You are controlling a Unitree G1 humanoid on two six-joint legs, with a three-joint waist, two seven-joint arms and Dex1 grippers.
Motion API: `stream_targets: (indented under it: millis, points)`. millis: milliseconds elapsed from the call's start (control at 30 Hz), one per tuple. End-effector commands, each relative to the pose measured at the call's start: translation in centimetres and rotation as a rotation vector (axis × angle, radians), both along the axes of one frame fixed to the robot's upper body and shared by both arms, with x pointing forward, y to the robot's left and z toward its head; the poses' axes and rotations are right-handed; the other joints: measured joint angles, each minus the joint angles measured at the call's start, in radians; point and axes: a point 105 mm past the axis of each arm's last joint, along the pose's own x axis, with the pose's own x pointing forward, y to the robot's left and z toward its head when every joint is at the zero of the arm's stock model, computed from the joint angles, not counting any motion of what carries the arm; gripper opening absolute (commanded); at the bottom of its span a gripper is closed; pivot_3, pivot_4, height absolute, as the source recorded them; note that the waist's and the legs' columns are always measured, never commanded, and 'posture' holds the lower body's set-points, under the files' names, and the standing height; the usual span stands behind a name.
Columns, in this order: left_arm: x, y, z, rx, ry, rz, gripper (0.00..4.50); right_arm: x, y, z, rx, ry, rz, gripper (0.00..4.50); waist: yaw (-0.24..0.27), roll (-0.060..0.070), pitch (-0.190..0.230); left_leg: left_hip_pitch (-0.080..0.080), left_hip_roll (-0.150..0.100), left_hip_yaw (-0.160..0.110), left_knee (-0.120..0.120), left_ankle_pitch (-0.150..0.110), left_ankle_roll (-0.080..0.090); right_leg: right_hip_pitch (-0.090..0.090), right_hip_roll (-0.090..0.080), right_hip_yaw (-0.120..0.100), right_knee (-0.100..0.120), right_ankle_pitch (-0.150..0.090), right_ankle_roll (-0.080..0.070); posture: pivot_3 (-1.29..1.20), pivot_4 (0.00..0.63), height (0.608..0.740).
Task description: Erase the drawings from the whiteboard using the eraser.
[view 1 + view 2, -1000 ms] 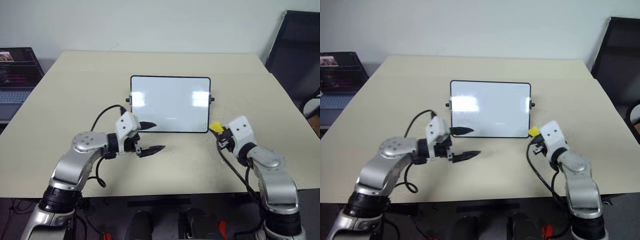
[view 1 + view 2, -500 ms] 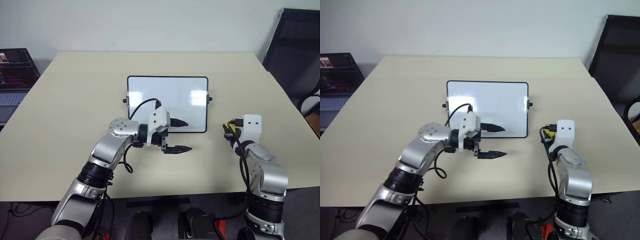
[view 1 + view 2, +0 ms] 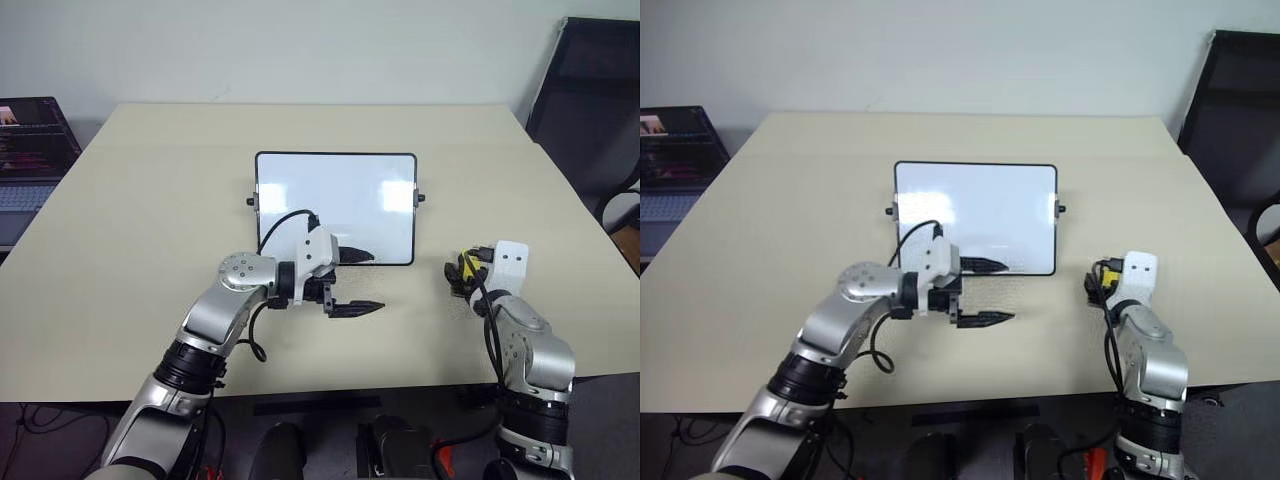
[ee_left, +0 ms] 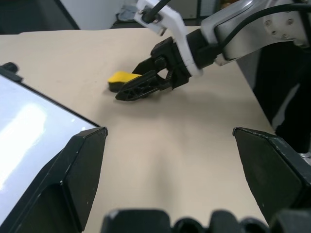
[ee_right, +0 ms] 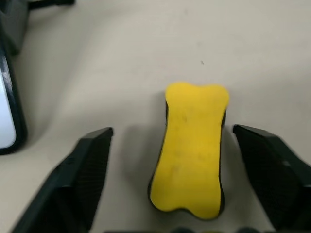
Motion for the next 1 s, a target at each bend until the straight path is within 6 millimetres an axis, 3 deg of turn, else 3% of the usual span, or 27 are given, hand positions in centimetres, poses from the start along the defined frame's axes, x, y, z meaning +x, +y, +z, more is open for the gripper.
stream_targets:
  millis: [33,133,267,333,467,567,667,867,1000]
  points:
    - [0.4,1.1,1.7,-0.048,-0.053,0.08,4.5,0.3,0.4,3.7,-0.084,-0.159,0.059,4.48,0.0,0.0,0.0,0.0,0.0,0.0,0.0,0.0,0.0,0.0,0.0,0.0,0.0,0.0,0.0,0.0,0.15,0.74]
    - [0.5,3.0,2.3,-0.117,-0.042,0.225,4.5,-0.8,1.1,6.4,-0.157,-0.264,0.126,4.48,0.0,0.001,0.001,0.0,0.001,-0.001,0.0,0.0,0.0,0.0,0.0,0.0,0.0,0.0,0.0,0.0,0.15,0.74]
    - [-0.6,4.4,2.1,-0.187,0.002,0.385,4.5,-2.8,2.0,7.2,-0.189,-0.302,0.222,4.48,0.002,0.001,0.0,-0.001,0.002,-0.004,0.0,-0.001,0.0,0.0,-0.001,0.001,0.0,-0.001,0.0,0.0,0.15,0.74]
    - [-1.2,4.6,1.8,-0.205,0.022,0.443,4.5,-3.6,2.1,6.9,-0.198,-0.305,0.248,4.48,0.002,0.001,0.0,-0.001,0.001,-0.005,0.0,-0.001,0.0,0.001,-0.002,0.001,-0.001,-0.001,0.0,0.0,0.15,0.74]
    - [-2.6,9.2,1.4,-0.294,-0.012,0.802,4.5,-6.5,3.7,4.6,-0.159,-0.342,0.241,4.48,0.002,0.0,0.0,0.0,0.001,-0.006,0.0,-0.001,0.0,0.001,-0.006,0.001,-0.001,-0.002,0.0,0.0,0.15,0.74]
    - [-2.2,10.9,1.3,-0.291,-0.088,0.999,4.5,-7.4,3.4,3.1,-0.145,-0.366,0.194,4.48,0.003,0.001,0.0,0.0,0.002,-0.008,-0.001,-0.001,-0.001,0.001,-0.006,0.0,0.0,-0.003,-0.001,0.0,0.15,0.74]
    - [-1.2,12.4,1.1,-0.26,-0.154,1.156,4.5,-7.9,2.7,3.2,-0.162,-0.417,0.176,4.48,0.004,0.0,0.0,0.002,0.0,-0.006,0.002,0.001,0.001,0.003,-0.007,0.001,0.0,-0.003,-0.002,0.0,0.15,0.74]
    - [-1.9,14.8,-0.8,-0.179,-0.119,1.237,4.5,-8.8,2.5,3.5,-0.163,-0.433,0.146,4.48,0.005,-0.001,-0.002,0.003,-0.002,-0.003,0.001,0.002,0.003,0.003,-0.009,0.002,0.0,-0.003,-0.002,0.0,0.15,0.74]
    - [-2.1,14.9,-1.5,-0.189,-0.077,1.258,4.5,-8.5,2.6,3.8,-0.155,-0.416,0.177,4.48,0.007,-0.001,-0.002,0.001,-0.001,-0.005,0.0,0.002,0.002,0.002,-0.009,0.002,0.0,-0.002,0.0,0.0,0.15,0.74]
